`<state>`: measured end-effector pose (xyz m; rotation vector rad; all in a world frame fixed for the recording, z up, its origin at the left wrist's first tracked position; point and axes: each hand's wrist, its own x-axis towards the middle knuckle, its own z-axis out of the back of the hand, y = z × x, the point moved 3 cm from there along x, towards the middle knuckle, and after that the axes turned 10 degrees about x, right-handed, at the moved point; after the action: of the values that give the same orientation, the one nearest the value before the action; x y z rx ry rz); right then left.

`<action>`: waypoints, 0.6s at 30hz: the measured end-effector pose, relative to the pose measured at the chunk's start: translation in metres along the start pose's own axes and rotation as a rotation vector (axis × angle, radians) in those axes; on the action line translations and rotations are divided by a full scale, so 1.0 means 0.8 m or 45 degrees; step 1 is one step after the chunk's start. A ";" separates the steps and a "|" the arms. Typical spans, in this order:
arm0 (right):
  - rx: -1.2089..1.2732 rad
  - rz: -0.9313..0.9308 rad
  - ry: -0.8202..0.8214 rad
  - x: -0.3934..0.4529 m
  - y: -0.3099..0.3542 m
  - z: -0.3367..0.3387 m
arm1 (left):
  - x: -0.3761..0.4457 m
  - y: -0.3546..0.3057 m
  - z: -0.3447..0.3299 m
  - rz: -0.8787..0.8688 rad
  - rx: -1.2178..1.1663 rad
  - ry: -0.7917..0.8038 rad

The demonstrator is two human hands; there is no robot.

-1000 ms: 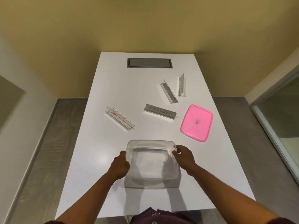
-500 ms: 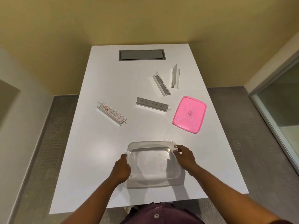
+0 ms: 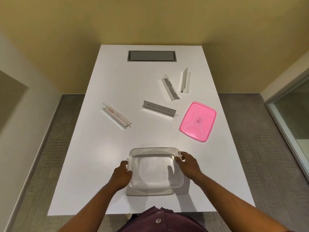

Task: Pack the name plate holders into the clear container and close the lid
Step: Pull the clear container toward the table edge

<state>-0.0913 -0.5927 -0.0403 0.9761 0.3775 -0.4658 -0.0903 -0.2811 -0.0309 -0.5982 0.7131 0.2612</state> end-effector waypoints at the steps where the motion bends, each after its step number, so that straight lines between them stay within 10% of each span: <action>1: -0.004 -0.003 -0.011 0.002 0.001 0.000 | 0.001 0.000 0.002 -0.006 0.014 0.005; 10: -0.067 0.138 -0.160 0.054 0.075 0.003 | 0.053 0.006 0.063 0.039 0.020 -0.091; 18: -0.071 0.216 0.165 0.114 0.170 -0.072 | 0.140 0.018 0.163 0.104 -0.049 -0.216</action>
<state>0.0523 -0.4973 -0.0205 0.9773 0.4186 -0.2378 0.0553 -0.1890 -0.0351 -0.5770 0.5705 0.3971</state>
